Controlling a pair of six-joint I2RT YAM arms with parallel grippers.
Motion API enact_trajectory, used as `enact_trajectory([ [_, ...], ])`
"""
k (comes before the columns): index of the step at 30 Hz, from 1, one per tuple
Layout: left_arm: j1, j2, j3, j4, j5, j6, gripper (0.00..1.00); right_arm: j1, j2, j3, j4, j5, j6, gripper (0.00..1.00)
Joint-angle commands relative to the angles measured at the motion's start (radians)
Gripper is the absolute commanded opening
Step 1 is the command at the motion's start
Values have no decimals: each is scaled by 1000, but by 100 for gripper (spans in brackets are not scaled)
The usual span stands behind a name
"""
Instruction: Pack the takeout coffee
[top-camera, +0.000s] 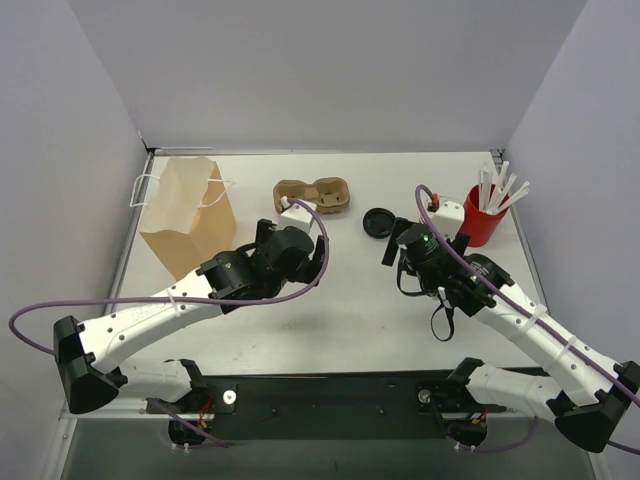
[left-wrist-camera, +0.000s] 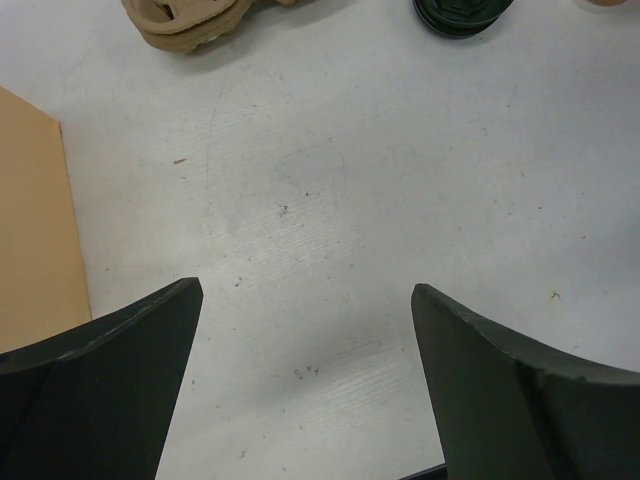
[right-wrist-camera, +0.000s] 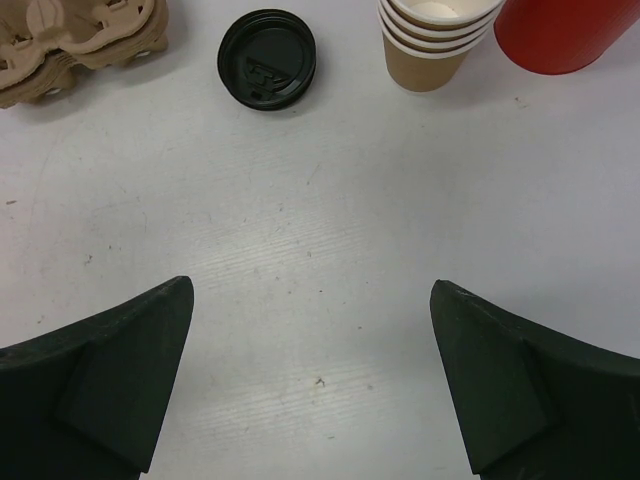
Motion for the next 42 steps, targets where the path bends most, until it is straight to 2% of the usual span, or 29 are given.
enact_trajectory([
  [1, 7, -62, 43, -1, 16, 9, 97, -36, 27, 33, -4, -16, -22, 99],
  [6, 30, -79, 43, 4, 51, 12, 97, -166, 115, 109, -4, -108, -100, 93],
  [9, 48, -78, 43, -10, 68, -14, 97, -258, 213, 167, 8, -245, -164, 85],
  [11, 53, -79, 46, -18, 74, -30, 96, -327, 299, 235, 13, -283, -191, 75],
  [22, 82, -144, 37, -62, 106, -36, 95, -488, 604, 421, 93, -319, -266, 45],
  [28, 91, -165, 43, -87, 108, -31, 95, -546, 665, 436, 124, -351, -275, 40],
  [34, 96, -173, 42, -98, 109, -39, 95, -574, 693, 441, 133, -371, -283, 30],
  [42, 96, -179, 40, -107, 113, -50, 95, -592, 738, 476, 133, -395, -306, 29],
])
